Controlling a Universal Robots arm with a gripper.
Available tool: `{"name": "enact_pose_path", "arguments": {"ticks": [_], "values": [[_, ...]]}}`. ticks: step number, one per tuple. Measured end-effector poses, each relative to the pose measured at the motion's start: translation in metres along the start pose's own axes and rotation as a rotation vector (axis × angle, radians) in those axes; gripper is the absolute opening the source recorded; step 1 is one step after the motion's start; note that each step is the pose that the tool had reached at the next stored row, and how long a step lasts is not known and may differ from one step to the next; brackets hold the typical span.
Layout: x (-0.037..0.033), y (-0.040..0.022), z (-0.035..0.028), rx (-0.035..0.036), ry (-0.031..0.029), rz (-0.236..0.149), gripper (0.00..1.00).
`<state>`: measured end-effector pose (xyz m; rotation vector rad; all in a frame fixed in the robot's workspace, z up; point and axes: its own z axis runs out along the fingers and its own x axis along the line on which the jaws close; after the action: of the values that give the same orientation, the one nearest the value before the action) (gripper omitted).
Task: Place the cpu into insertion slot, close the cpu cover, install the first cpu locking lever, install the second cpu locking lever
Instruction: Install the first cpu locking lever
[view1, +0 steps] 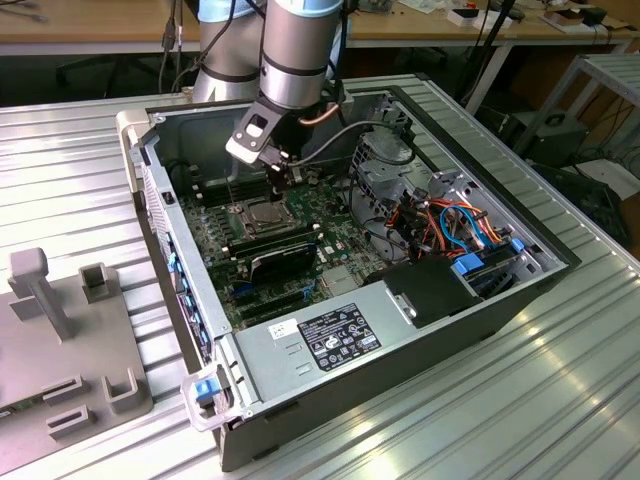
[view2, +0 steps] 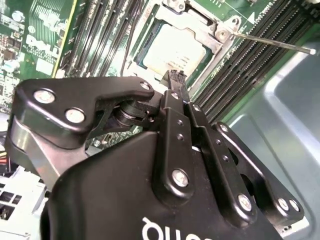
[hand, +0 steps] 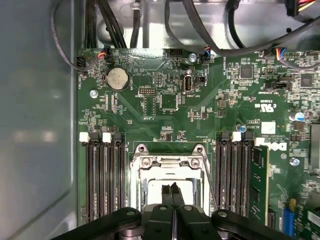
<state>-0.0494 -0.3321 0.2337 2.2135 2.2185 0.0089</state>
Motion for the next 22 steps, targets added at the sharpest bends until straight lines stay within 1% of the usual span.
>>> {"name": "enact_pose_path", "arguments": {"ticks": [1,3,4,5,13,14,15,16,17,18,20,22], "values": [[0.0001,0.0,-0.0001,0.0003,0.0002,-0.004,0.11],[0.0001,0.0,-0.0002,0.0008,0.0004,-0.037,0.11],[0.0001,-0.0001,-0.0002,0.0008,0.0006,-0.064,0.11],[0.0001,-0.0008,-0.0003,0.0009,0.0006,-0.083,0.11],[0.0003,-0.023,-0.0005,0.0008,0.0011,-0.092,0.11],[0.0003,-0.0245,-0.0011,0.001,0.0009,-0.093,0.11],[0.0003,-0.025,-0.0028,0.0009,0.0008,-0.093,0.11],[0.0003,-0.0251,-0.0091,0.0008,0.001,-0.094,0.11],[0.0004,-0.0251,-0.0131,0.0008,0.001,-0.096,0.11],[0.0007,-0.0252,-0.0154,0.0008,0.0011,-0.1,0.11],[0.0008,-0.0251,-0.0159,0.0006,0.0015,-0.125,0.11],[0.0009,-0.0252,-0.016,0.0007,0.0018,-0.186,0.11]]}}
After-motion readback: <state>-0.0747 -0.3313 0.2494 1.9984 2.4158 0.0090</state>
